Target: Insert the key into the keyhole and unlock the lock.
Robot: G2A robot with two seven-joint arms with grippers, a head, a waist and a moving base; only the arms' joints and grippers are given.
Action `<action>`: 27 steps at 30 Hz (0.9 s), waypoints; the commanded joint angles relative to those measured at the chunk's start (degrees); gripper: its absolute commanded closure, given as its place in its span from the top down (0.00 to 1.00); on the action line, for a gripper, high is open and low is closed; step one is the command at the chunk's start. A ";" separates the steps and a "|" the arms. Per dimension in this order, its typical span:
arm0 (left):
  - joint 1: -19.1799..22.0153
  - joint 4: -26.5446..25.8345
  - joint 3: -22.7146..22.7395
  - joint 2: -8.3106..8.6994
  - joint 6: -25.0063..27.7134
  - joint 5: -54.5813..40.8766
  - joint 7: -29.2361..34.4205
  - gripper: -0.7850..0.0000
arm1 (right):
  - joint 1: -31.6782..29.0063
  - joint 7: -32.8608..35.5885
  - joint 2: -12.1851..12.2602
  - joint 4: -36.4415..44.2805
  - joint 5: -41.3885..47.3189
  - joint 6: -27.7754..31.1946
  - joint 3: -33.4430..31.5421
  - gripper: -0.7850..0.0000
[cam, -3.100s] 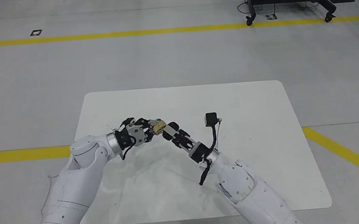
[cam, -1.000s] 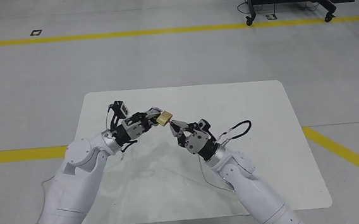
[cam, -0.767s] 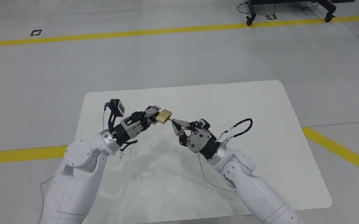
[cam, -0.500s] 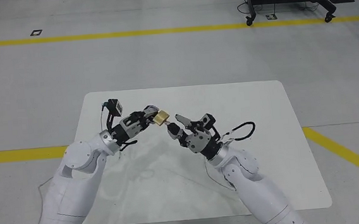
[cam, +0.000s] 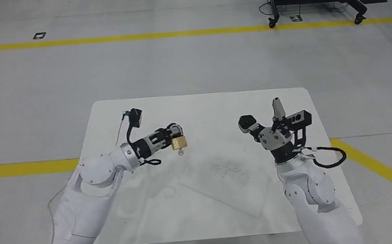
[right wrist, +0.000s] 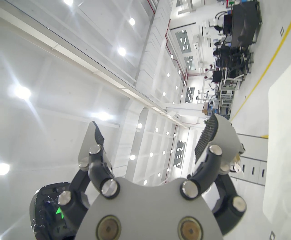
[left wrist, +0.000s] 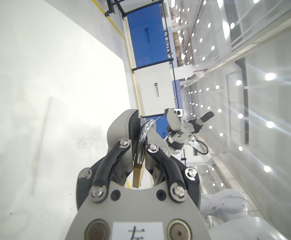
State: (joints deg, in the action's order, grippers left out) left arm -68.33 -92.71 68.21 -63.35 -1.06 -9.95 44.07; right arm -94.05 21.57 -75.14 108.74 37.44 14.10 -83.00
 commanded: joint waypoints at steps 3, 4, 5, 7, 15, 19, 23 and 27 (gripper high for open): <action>2.82 -1.48 -5.97 -0.31 -4.11 7.84 5.17 0.00 | -0.89 -0.36 0.12 1.14 -1.03 0.17 -1.23 1.00; 3.85 -1.32 -7.51 -0.44 -5.66 9.66 6.47 0.00 | -0.89 -0.36 0.12 1.14 -1.03 0.17 -1.23 1.00; 5.04 -1.00 -9.53 -0.58 -7.44 12.28 8.42 0.00 | -0.89 -0.36 0.12 1.14 -1.03 0.17 -1.23 1.00; 7.64 0.05 -13.47 -0.99 -10.20 17.36 11.27 0.00 | -0.89 -0.36 0.12 1.14 -1.03 0.17 -1.23 1.00; 15.43 7.30 -25.10 -3.47 -14.10 27.77 15.49 0.00 | -0.89 -0.36 0.12 1.14 -1.03 0.17 -1.23 1.00; 17.55 10.37 -28.77 -4.23 -14.49 34.84 14.92 0.00 | -0.89 -0.36 0.12 1.14 -1.03 0.17 -1.23 1.00; 18.36 11.36 -29.92 -4.69 -15.38 37.80 14.30 0.00 | -0.89 -0.36 0.12 1.14 -1.03 0.17 -1.23 1.00; 18.58 10.37 -30.08 -4.61 -15.46 41.18 14.36 0.82 | -0.89 -0.36 0.12 1.14 -1.03 0.17 -1.23 1.00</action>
State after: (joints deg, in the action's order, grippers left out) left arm -49.71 -82.01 38.09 -68.01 -16.69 30.64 58.26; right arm -94.94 21.21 -75.01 109.88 36.41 14.27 -84.23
